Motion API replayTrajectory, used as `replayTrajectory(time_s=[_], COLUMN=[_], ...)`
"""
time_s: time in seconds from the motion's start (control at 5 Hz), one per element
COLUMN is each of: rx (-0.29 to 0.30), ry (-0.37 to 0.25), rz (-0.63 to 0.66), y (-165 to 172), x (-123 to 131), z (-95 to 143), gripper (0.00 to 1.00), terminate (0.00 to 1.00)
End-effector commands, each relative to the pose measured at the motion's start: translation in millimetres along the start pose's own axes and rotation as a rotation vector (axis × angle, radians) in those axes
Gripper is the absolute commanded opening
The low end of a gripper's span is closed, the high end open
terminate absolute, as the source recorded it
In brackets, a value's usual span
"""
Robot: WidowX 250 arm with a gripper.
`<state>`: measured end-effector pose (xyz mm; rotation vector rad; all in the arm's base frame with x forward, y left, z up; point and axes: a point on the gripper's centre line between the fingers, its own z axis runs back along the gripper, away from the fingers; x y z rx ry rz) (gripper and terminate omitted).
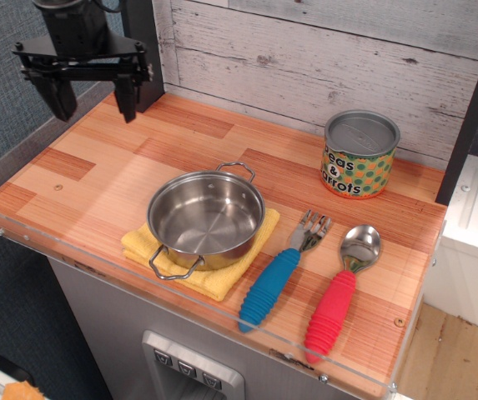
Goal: Take the vessel and place it on the yellow cloth.
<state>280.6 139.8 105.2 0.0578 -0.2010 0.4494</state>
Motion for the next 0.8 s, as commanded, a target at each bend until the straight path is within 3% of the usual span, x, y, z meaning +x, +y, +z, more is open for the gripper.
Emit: replayTrajectory(time_s=[0.0,0.4,0.6], rx=[0.013,0.012,0.012], ry=[-0.030,-0.038,-0.038], rz=[0.055,0.092,0.092], y=[19,29,29], x=[3,-2,-2], z=[10,10,10], gripper=[1.00,1.00,1.00], terminate=[0.00,0.00,1.00])
